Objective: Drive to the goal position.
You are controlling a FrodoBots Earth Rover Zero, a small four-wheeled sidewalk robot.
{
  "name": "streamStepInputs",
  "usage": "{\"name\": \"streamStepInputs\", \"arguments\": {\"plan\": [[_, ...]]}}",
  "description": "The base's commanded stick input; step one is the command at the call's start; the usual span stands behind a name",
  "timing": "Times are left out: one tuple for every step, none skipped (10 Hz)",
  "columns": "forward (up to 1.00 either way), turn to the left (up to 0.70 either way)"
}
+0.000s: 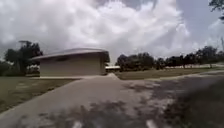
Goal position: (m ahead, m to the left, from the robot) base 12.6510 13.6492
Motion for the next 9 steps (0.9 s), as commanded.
{"name": "streamStepInputs", "arguments": {"plan": [[0.85, 0.2], [0.85, 0.34], [0.85, 0.25], [0.85, 0.0], [0.85, 0.0], [0.85, 0.0], [0.85, 0.0], [0.85, 0.0], [0.85, 0.0]]}}
